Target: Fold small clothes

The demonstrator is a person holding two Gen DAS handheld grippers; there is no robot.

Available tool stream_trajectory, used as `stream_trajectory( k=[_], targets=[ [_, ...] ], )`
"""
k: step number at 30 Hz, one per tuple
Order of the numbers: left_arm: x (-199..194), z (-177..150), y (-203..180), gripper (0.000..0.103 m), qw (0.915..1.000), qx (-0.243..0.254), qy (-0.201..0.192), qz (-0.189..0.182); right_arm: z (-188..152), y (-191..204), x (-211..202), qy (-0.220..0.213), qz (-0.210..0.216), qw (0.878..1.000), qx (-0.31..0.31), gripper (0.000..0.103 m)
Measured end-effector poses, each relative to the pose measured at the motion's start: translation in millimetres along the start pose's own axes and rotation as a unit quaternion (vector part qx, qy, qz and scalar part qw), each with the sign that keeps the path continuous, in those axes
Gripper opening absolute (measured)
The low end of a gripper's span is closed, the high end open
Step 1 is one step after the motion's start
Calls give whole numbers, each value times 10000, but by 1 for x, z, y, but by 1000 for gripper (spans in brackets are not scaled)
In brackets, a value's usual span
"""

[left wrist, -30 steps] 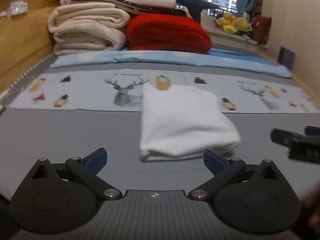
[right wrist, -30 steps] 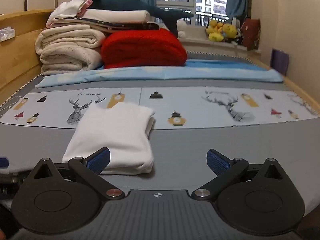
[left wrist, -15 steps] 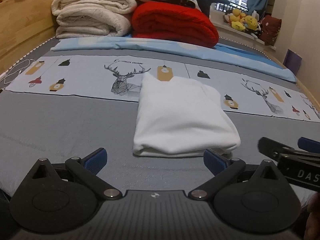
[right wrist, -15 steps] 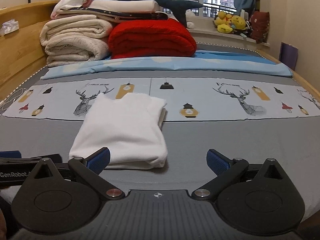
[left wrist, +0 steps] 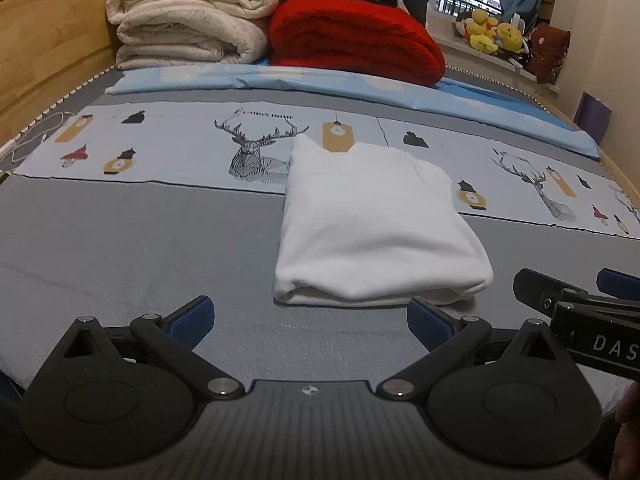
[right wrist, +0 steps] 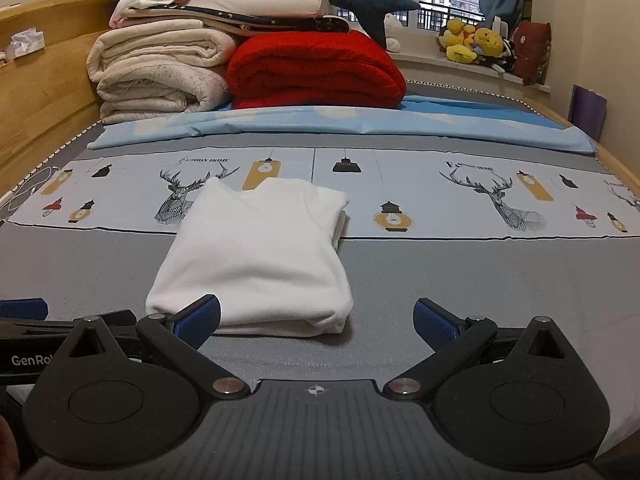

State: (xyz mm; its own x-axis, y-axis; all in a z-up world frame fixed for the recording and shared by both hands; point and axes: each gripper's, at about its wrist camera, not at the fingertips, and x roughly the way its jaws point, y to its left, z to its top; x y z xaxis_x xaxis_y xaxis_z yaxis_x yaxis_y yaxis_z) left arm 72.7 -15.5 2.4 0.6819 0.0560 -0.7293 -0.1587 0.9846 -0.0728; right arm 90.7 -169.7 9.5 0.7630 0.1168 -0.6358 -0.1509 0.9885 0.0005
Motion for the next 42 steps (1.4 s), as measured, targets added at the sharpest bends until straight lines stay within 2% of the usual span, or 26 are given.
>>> stream_trajectory(
  k=[42],
  targets=[
    [4, -2, -2, 102, 9999, 80, 81, -29, -1, -3, 0, 39, -34, 10000, -43, 102]
  ],
)
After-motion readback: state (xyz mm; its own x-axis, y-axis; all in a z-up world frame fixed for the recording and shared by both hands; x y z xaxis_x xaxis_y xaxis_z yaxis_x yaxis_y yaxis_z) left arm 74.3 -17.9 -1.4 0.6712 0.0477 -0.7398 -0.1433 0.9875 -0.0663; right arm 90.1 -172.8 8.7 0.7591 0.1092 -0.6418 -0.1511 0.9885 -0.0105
